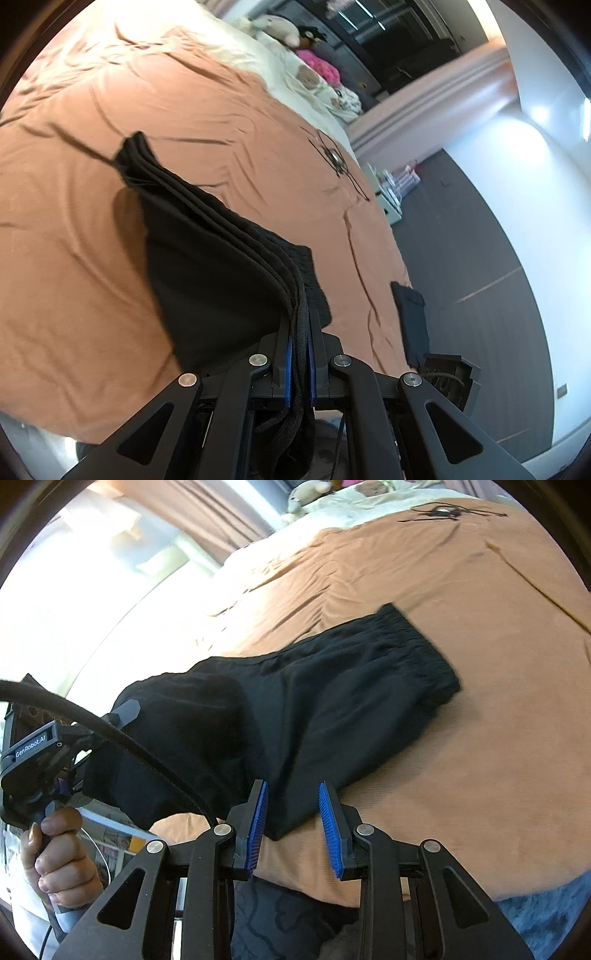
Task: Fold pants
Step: 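Grasp the shorts' edge with the right gripper while the left gripper lifts and folds the shorts over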
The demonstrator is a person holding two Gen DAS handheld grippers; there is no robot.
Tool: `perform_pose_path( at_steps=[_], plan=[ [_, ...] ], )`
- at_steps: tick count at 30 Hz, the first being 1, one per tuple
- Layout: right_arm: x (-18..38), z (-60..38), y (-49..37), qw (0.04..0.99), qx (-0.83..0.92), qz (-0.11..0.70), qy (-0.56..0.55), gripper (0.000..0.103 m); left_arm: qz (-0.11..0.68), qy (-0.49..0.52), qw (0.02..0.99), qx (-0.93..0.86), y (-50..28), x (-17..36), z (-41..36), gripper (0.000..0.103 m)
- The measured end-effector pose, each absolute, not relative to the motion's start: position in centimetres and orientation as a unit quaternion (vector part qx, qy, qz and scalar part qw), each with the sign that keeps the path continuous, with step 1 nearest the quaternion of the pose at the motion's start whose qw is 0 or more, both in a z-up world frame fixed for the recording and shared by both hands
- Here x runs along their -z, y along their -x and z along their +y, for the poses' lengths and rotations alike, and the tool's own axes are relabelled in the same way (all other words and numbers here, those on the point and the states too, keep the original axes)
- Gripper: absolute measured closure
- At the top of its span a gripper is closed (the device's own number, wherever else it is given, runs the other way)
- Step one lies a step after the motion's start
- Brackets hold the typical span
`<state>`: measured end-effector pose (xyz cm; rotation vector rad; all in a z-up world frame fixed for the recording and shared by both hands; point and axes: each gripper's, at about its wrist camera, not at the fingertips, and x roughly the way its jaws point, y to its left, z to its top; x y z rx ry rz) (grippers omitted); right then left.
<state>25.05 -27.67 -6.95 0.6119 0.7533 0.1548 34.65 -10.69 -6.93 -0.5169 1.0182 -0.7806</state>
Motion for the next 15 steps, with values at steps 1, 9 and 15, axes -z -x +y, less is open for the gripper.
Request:
perform_pose_path(
  at_steps=[1,9,15],
  plan=[
    [7.1,-28.2,-24.8,0.881,-0.073,0.361,-0.297,0.076,0.472,0.234,0.769,0.363,-34.9,6.9,-11.6,0.097],
    [7.5,-32.1,-22.2,0.874,-0.046,0.357,-0.328,0.076,0.493,0.191,0.756,0.386,-35.3,7.6,-18.6,0.097],
    [7.7,-34.6,-19.7,0.868,-0.025,0.357,-0.344,0.076,0.512,0.162,0.743,0.401,-35.0,9.0,-23.2,0.097]
  ],
)
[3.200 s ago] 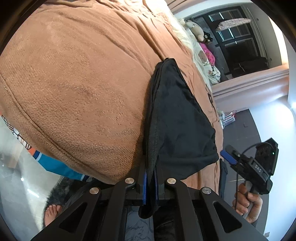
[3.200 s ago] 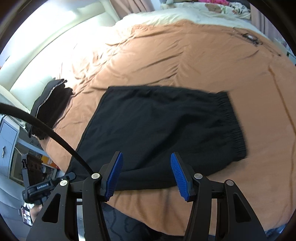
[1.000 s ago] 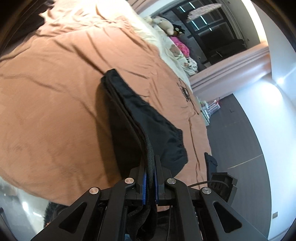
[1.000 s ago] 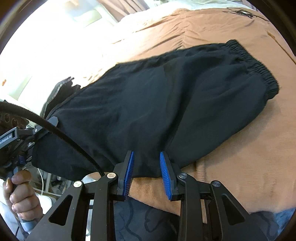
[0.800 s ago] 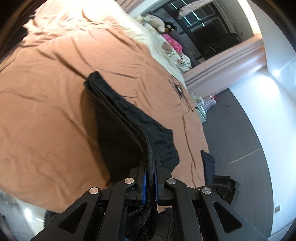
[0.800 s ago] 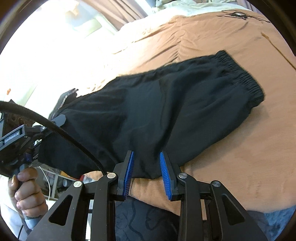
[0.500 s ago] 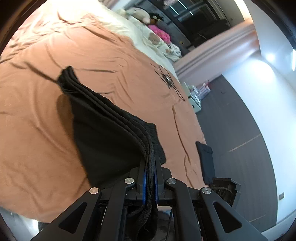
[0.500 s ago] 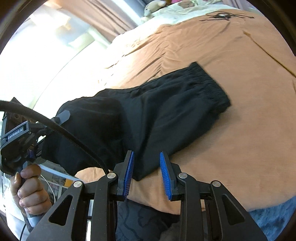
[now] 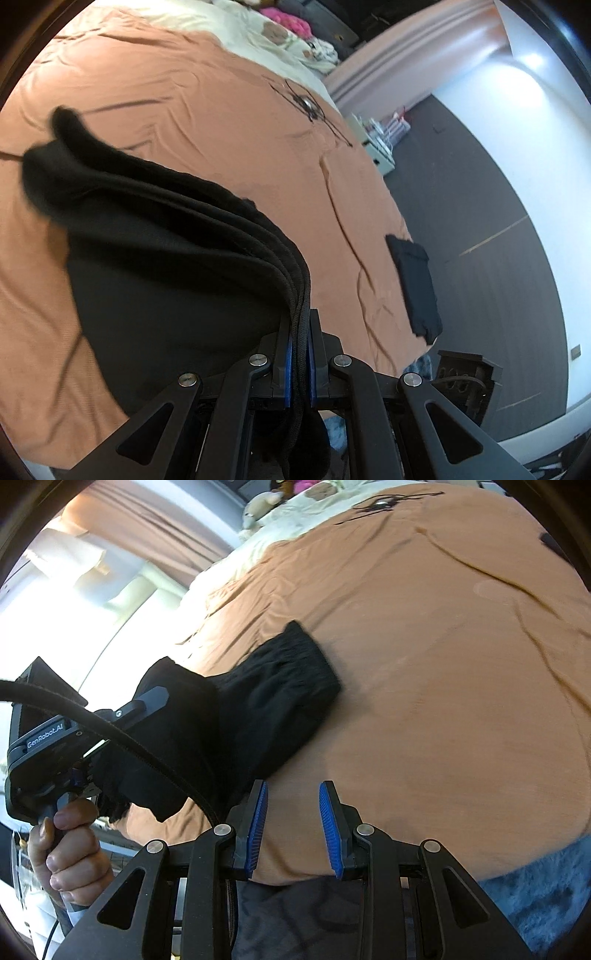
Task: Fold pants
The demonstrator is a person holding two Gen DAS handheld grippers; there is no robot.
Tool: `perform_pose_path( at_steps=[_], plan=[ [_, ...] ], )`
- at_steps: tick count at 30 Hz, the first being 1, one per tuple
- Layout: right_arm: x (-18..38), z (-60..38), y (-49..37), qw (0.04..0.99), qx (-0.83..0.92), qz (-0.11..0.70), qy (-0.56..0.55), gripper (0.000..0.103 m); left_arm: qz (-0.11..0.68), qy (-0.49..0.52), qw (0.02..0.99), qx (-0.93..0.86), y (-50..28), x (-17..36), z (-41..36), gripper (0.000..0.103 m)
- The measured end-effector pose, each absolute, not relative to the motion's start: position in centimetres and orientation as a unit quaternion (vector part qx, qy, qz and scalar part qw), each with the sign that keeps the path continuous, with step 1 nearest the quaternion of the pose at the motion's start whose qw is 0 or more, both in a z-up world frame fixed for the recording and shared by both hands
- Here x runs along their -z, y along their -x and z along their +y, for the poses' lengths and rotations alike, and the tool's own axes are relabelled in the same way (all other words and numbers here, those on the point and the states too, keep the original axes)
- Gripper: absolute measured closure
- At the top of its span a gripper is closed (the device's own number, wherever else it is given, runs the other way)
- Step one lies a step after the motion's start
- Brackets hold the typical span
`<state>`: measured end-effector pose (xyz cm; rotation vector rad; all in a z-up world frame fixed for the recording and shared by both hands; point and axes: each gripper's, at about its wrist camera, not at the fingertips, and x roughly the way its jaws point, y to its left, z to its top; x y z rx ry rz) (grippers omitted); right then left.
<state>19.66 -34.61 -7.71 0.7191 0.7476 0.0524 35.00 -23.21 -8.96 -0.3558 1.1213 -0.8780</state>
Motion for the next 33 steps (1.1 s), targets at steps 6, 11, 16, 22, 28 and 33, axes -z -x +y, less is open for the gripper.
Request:
perform_pose_path(
  at_steps=[6,11,16,22,28,33],
  plan=[
    [8.4,-36.7,-18.0,0.860,-0.003,0.361,-0.361,0.076,0.534,0.133,0.730,0.405,-33.9,11.1,-26.4,0.097],
    [8.2,-37.0,-17.0,0.855,0.004,0.363,-0.370,0.076,0.550,0.116,0.722,0.403,-33.1,12.7,-28.1,0.096],
    [7.9,-37.4,-16.3,0.854,0.003,0.362,-0.375,0.076,0.573,0.119,0.703,0.404,-32.9,13.7,-28.7,0.059],
    [7.6,-37.3,-17.4,0.858,-0.011,0.354,-0.371,0.066,0.554,0.129,0.717,0.402,-32.9,12.5,-26.3,0.037],
    [7.9,-36.6,-19.3,0.863,-0.025,0.358,-0.354,0.052,0.545,0.145,0.738,0.371,-34.4,12.2,-22.3,0.036],
    [8.2,-36.0,-21.2,0.863,-0.029,0.376,-0.337,0.052,0.539,0.165,0.753,0.340,-36.0,12.8,-18.7,0.035]
  ],
)
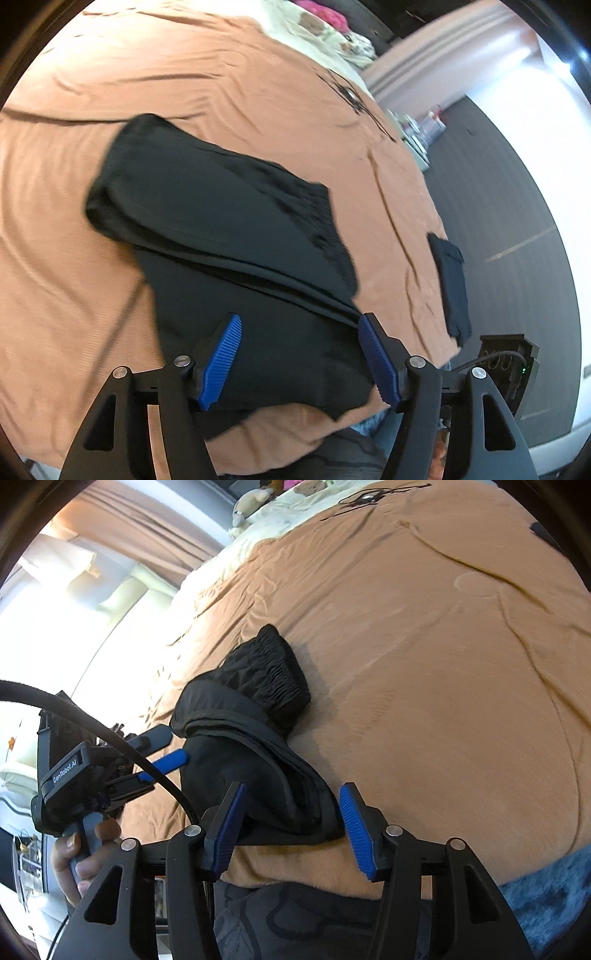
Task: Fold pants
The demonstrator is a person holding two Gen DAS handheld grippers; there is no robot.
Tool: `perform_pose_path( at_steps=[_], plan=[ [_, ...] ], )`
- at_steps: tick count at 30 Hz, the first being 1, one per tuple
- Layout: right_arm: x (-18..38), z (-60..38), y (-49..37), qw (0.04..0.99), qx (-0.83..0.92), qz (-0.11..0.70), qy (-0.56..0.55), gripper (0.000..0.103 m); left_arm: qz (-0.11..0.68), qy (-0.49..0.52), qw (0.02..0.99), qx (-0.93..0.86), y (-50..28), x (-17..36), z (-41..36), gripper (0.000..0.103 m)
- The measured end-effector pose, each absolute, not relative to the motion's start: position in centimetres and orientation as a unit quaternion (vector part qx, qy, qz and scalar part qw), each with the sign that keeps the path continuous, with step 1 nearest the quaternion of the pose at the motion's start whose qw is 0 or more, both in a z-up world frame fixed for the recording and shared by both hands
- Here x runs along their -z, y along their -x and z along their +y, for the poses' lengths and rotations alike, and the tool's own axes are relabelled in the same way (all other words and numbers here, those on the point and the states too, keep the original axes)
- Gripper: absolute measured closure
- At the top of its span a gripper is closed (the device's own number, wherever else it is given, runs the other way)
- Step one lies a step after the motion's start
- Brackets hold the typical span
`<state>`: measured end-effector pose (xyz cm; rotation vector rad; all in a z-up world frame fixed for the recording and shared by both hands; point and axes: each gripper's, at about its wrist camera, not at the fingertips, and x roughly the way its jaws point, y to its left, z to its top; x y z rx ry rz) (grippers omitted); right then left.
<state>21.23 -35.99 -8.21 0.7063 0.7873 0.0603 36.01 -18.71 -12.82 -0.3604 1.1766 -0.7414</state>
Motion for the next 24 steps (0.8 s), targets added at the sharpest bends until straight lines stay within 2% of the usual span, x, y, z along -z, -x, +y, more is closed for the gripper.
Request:
perform_pose_path(
  at_steps=[8,13,16,24],
  plan=[
    [8.7,-35.0,-23.5,0.858,-0.036,0.400,-0.320,0.052,0.527,0.207,0.767,0.303,-39.0,14.7,-14.7,0.034],
    [8.7,-35.0,-24.3,0.857,-0.036,0.407,-0.315,0.052,0.535,0.232,0.756,0.299,-40.8,16.4,-14.3,0.033],
    [8.8,-35.0,-24.8,0.855,-0.037,0.412,-0.311,0.052,0.535,0.243,0.751,0.301,-41.3,17.1,-14.7,0.028],
    [9.0,-34.6,-25.8,0.857,-0.044,0.417,-0.301,0.052,0.508,0.253,0.780,0.264,-42.9,17.1,-14.3,0.029]
  ],
)
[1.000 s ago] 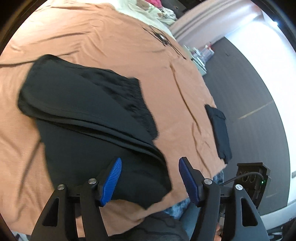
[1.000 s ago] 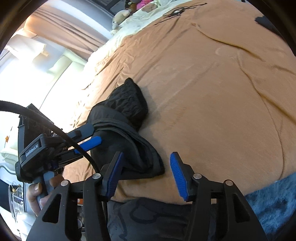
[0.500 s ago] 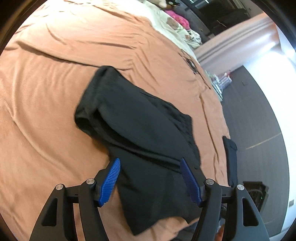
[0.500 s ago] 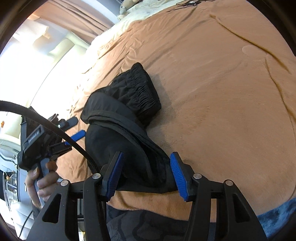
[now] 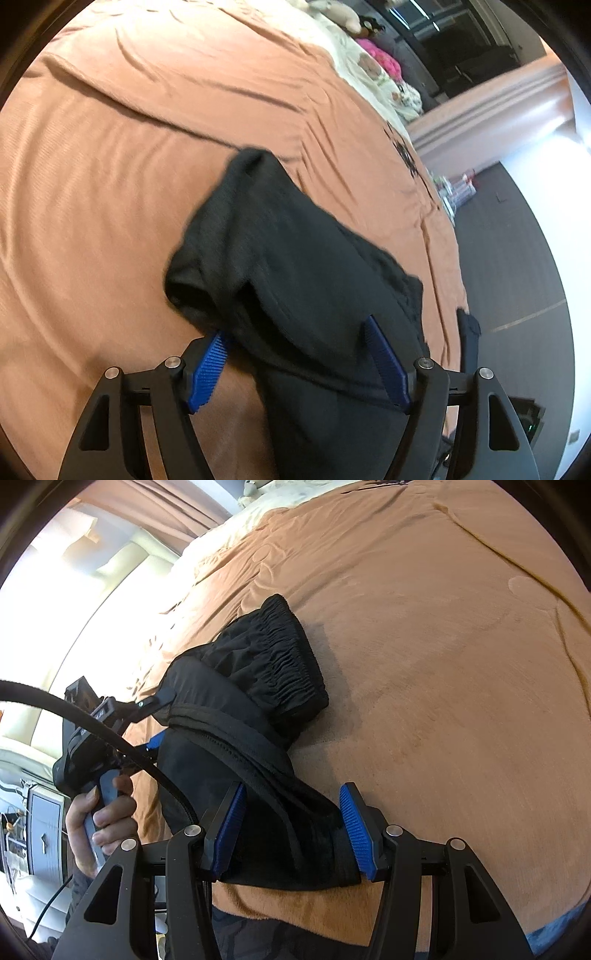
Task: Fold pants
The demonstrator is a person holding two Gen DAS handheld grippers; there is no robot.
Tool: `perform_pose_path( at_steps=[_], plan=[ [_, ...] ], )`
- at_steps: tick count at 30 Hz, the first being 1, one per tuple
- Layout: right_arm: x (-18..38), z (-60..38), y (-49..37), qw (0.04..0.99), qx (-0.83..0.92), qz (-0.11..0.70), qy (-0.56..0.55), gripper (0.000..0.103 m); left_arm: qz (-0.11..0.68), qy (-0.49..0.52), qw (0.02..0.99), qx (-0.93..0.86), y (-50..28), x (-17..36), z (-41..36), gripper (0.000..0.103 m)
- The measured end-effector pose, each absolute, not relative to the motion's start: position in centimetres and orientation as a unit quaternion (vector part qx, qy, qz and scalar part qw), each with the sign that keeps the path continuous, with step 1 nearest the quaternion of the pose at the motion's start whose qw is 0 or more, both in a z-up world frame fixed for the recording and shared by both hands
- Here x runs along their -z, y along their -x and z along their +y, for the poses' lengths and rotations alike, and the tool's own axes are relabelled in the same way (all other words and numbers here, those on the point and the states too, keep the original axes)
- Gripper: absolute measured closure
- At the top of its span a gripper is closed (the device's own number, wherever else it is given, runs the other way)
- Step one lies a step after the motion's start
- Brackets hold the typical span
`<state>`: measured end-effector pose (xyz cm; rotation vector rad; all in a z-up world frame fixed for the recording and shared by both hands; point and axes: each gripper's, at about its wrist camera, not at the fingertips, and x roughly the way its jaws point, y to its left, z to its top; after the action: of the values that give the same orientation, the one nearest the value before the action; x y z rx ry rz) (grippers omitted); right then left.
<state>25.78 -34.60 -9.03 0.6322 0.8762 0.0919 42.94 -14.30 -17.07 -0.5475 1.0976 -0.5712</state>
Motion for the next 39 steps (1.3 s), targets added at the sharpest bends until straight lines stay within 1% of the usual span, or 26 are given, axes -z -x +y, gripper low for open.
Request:
perform_pose_path(
  at_steps=[3,6,7,8,9,11,12,13,14,15,17,19,20,22,27,37,39],
  plan=[
    [9.0,-34.3,-25.9,0.859,-0.049,0.417,-0.293,0.052,0.489,0.259,0.793,0.254,-44.0,16.1,-13.2,0.029],
    [9.2,-34.2,-26.1,0.859,-0.053,0.418,-0.290,0.052,0.477,0.256,0.796,0.270,-45.3,15.1,-13.4,0.036],
    [9.2,-34.2,-26.2,0.859,-0.053,0.418,-0.289,0.052,0.478,0.247,0.799,0.270,-45.6,14.8,-13.6,0.044],
    [9.2,-34.2,-26.2,0.860,-0.054,0.418,-0.288,0.052,0.478,0.239,0.801,0.271,-45.9,14.4,-13.8,0.054],
    [9.2,-34.2,-26.3,0.860,-0.056,0.417,-0.290,0.052,0.476,0.231,0.803,0.274,-46.2,14.0,-14.0,0.060],
    [9.2,-34.3,-26.2,0.860,-0.058,0.412,-0.295,0.052,0.470,0.218,0.807,0.283,-46.3,13.1,-14.5,0.085],
    [9.2,-34.4,-26.0,0.862,-0.058,0.408,-0.294,0.052,0.467,0.212,0.809,0.288,-46.5,12.6,-14.8,0.090],
    [9.2,-34.3,-25.9,0.864,-0.058,0.406,-0.293,0.060,0.464,0.209,0.810,0.292,-46.6,12.1,-15.2,0.093],
    [9.2,-34.3,-25.8,0.865,-0.060,0.405,-0.291,0.069,0.462,0.210,0.809,0.295,-46.7,11.9,-15.4,0.093],
    [9.1,-34.2,-25.7,0.865,-0.062,0.405,-0.290,0.073,0.460,0.211,0.809,0.299,-46.8,11.5,-15.6,0.094],
    [9.0,-34.1,-25.4,0.869,-0.068,0.400,-0.284,0.084,0.454,0.206,0.812,0.303,-47.2,10.7,-16.2,0.094],
    [8.8,-33.9,-25.1,0.872,-0.076,0.395,-0.278,0.092,0.447,0.200,0.815,0.309,-47.6,9.8,-16.9,0.094],
    [8.8,-33.8,-25.0,0.874,-0.078,0.393,-0.276,0.094,0.446,0.198,0.816,0.311,-47.9,9.5,-17.2,0.094],
    [8.8,-33.7,-24.8,0.876,-0.082,0.391,-0.271,0.097,0.442,0.192,0.818,0.316,-48.3,8.8,-18.1,0.094],
    [8.8,-33.7,-24.3,0.877,-0.096,0.383,-0.275,0.098,0.444,0.169,0.817,0.326,-49.8,8.1,-21.0,0.094],
    [9.3,-35.1,-23.6,0.870,-0.096,0.378,-0.302,0.098,0.467,0.144,0.801,0.344,-51.4,9.5,-26.0,0.094],
    [9.5,-35.3,-23.5,0.868,-0.095,0.380,-0.307,0.098,0.477,0.136,0.799,0.341,-51.7,9.8,-27.0,0.092]
  ],
)
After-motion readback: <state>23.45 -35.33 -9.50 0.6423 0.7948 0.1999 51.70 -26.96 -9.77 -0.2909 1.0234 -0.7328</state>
